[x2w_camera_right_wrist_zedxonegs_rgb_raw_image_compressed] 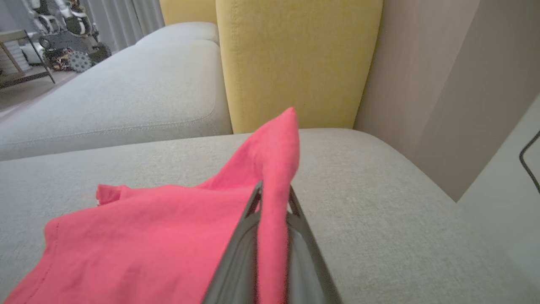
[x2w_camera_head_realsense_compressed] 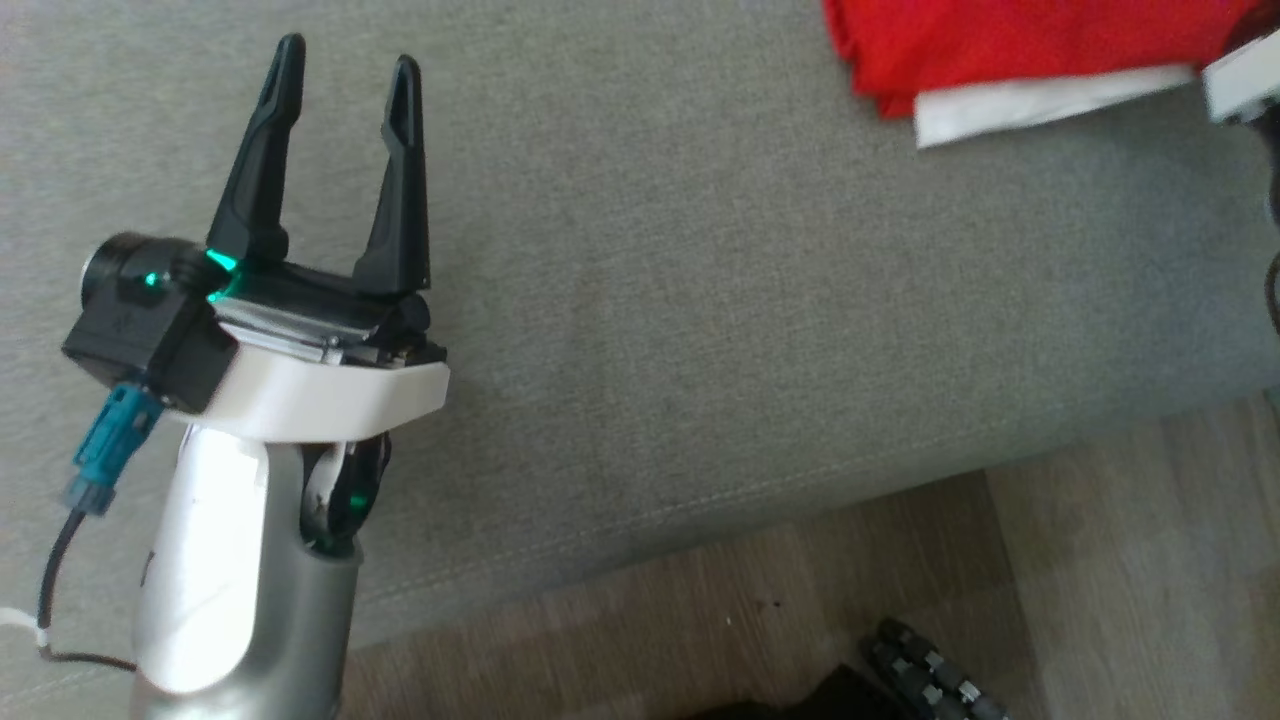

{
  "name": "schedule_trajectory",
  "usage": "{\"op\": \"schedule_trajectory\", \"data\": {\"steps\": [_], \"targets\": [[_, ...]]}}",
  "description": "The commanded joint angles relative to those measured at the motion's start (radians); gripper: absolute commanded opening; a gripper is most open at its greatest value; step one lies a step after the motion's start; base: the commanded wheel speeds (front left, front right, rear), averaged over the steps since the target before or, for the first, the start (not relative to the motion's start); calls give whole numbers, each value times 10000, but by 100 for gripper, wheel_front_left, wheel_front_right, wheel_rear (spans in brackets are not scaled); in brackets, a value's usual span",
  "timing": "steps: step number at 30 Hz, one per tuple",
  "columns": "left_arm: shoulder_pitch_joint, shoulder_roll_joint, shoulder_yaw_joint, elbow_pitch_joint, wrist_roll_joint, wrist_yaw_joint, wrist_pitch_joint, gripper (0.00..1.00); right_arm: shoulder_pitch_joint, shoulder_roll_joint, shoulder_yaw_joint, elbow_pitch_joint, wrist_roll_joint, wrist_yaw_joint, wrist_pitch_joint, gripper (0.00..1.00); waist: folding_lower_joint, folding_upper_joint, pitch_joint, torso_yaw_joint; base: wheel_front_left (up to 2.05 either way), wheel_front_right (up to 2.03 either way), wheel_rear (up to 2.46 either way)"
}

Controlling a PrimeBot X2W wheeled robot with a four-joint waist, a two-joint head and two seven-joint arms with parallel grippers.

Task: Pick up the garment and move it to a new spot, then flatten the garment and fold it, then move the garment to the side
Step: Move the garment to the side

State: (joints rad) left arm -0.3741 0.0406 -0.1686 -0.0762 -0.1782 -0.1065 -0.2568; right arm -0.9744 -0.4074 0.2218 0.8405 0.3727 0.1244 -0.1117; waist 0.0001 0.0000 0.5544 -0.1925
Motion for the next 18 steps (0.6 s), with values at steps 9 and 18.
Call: {"op": "schedule_trajectory", "data": {"steps": [9,18], "targets": [[-336,97,125,-450,167,-136,-49,100,-432,-385,297,-348,298,63,-714,0,-1,0,639,-157,0,0,0],[-268,97,188,-444,218,-169,-49,100,-448,-732,480,-526,435,63,-1014,0,-1,0,761,-196,0,0,0]]}}
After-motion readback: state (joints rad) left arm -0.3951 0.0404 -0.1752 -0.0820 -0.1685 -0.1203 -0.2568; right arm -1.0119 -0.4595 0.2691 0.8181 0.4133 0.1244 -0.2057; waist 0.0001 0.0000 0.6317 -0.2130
